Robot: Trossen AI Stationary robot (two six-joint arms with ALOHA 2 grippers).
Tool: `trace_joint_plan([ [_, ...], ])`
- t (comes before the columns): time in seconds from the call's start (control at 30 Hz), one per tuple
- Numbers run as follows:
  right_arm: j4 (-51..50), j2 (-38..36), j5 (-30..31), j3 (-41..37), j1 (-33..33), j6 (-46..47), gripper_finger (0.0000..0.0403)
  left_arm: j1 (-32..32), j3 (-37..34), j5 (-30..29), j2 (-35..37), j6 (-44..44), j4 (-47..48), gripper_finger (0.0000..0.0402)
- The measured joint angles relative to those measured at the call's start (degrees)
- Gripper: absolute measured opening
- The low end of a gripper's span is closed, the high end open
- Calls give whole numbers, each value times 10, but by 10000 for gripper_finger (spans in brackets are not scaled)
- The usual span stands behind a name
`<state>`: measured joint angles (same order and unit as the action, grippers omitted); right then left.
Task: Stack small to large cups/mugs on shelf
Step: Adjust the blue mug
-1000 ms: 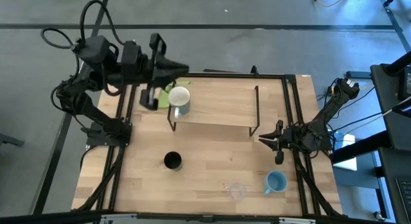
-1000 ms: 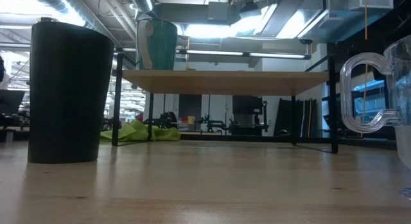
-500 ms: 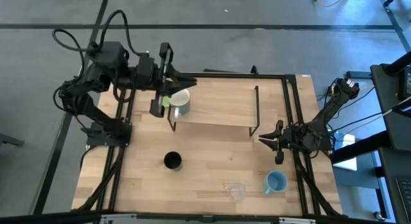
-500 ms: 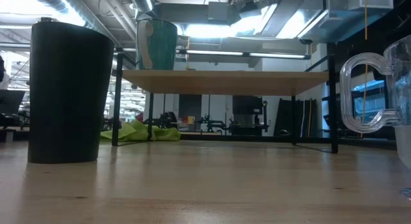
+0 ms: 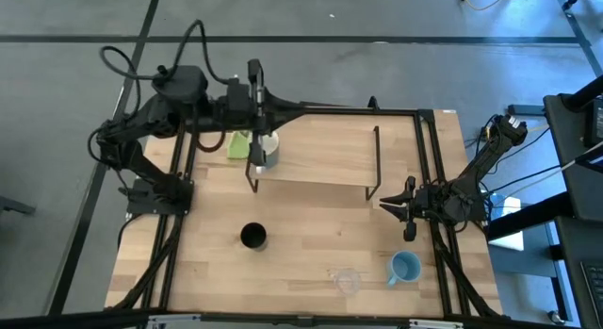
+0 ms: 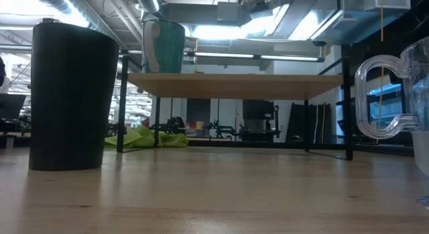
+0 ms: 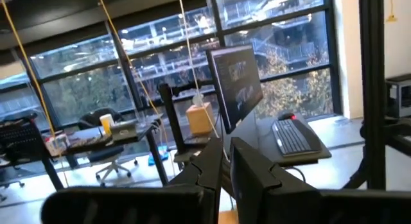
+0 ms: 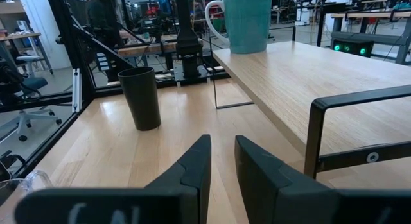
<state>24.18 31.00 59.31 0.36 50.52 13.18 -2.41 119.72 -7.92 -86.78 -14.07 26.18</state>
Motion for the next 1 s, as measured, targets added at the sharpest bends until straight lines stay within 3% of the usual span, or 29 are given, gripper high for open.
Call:
trace_joint_plan([
  [0.63,0,0,0,0,0,0,72,22,-1,-13,-24,-7,-57,25],
  [0.77,0,0,0,0,0,0,72,24,-1,-58,-25,-11,-63,25],
  [1.0,0,0,0,0,0,0,72,16,-1,-77,-30,-13,-63,25],
])
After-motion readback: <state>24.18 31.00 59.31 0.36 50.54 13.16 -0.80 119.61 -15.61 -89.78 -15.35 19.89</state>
